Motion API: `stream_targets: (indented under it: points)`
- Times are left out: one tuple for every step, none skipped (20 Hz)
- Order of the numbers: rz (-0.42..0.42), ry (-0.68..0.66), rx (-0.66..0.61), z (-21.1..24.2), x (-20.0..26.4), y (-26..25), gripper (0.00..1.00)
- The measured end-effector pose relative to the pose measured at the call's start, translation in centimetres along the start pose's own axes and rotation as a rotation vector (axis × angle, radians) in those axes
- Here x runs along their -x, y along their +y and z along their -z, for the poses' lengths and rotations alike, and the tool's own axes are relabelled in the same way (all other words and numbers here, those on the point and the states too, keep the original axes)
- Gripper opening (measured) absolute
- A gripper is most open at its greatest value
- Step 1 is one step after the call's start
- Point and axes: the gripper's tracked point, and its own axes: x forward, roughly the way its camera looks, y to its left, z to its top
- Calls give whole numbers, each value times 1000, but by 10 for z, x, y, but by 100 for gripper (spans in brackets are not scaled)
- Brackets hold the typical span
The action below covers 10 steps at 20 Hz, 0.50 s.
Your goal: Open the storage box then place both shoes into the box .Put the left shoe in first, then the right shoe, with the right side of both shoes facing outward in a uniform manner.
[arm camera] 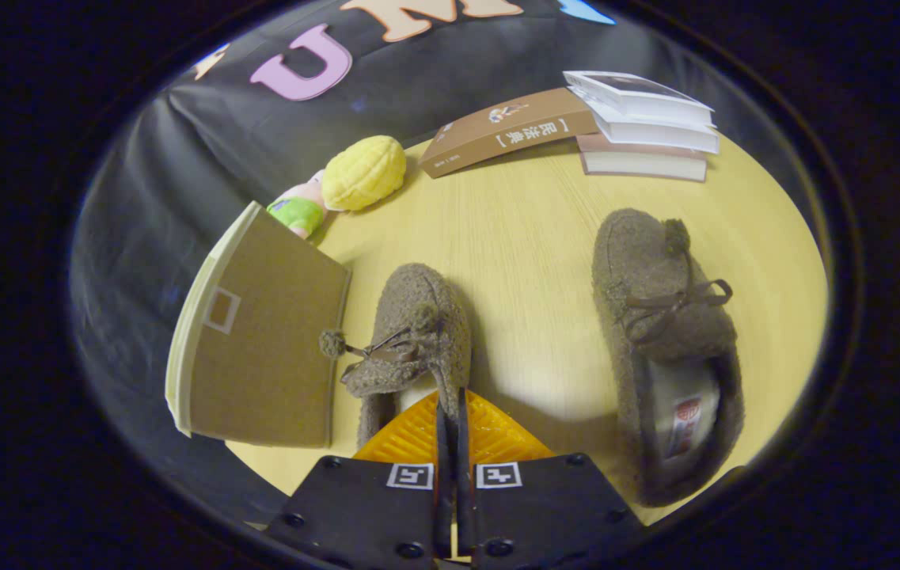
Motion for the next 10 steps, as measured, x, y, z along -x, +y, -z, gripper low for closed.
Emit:
stream_targets:
  points:
    - [-9,-6,-24,-3,2,4,6]
    - [-17,-5,-38,-5,4,9,6]
    - [-28,-4,-56,-4,6,15,6]
    - [-39,-5,-78,-6,9,21,6]
    - [-52,-6,-98,-8,13,27,6]
    - [-68,-11,-119,-11,17,36,6]
    - [-78,-16,-137,-14,20,43,6]
    - [-91,-18,-145,-18,24,52,6]
    - [-99,-36,-152,-25,29,59,6]
    - [-111,-50,-149,-32,34,68,6]
